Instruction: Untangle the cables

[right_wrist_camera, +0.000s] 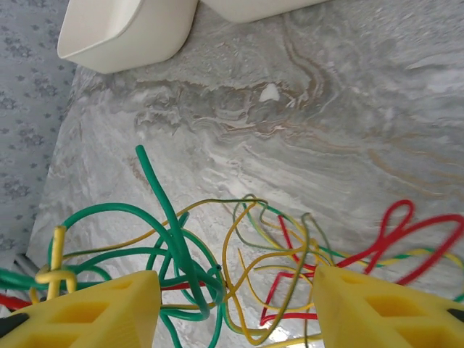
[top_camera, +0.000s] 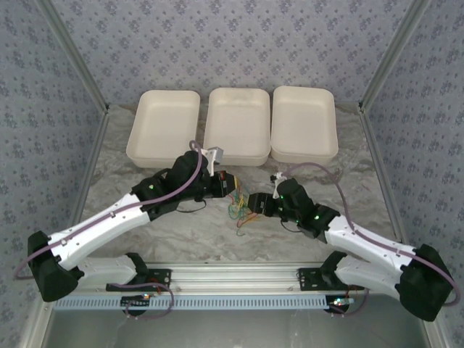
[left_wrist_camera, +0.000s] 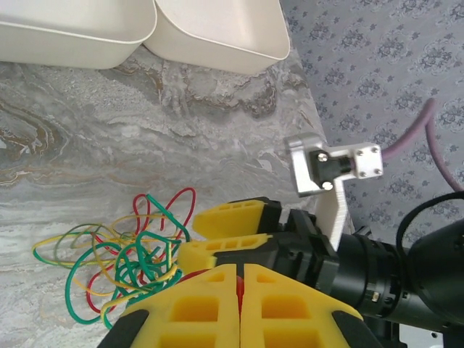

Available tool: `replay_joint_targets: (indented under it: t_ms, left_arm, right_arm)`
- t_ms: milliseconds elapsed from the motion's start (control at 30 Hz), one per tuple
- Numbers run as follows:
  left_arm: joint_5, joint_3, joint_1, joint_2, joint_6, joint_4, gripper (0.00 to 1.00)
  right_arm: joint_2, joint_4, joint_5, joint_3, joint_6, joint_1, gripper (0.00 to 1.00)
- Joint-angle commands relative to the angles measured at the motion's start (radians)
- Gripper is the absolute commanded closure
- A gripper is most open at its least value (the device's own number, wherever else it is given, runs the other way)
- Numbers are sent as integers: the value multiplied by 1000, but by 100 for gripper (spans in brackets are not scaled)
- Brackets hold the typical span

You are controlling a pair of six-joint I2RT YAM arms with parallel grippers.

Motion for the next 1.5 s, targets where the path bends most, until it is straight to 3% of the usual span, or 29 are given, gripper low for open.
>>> replay_joint_targets:
  t_ms: [0,133,233,333,367,500,733,900,1067,1267,1333,1467]
  left_arm:
    - [22,12,6,-24,8,25,100]
    - [24,7,5,-27,5,28,100]
    - [24,1,5,-36,2,28,100]
    - [11,-8,5,-60,-2,19,100]
    - [-1,-11,5,-73,-3,7,100]
    - [-105,0,8,-140,-8,-111,100]
    - [-328,13,59,-247,-42,-392,100]
    - [-266,-37,142,-310,-47,-386,100]
    - [-144,-42,156,-286,-17,-299,100]
    - [-97,-57,156,-274,-17,-233,100]
    - [-77,-75,155,-272,-22,-208,100]
    - [-58,-116,154,-277,-38,-157,100]
  right_arm:
    - [51,73,-58,33,56,-5,44]
    - [100,104,-56,29,86,-16,57]
    - [116,147,-50,24,97,-28,74]
    - [107,101,-7,51,88,-38,98]
    - [95,71,16,59,83,-47,100]
    - [3,-123,119,87,71,-126,100]
    - [-100,-347,117,145,19,-317,100]
    - [-85,-450,165,212,13,-348,100]
    - [9,-461,144,229,6,-349,100]
    - [35,-486,138,263,-35,-294,56]
    - [-29,-515,211,284,-42,-216,49]
    - [-150,-540,375,299,6,-3,45]
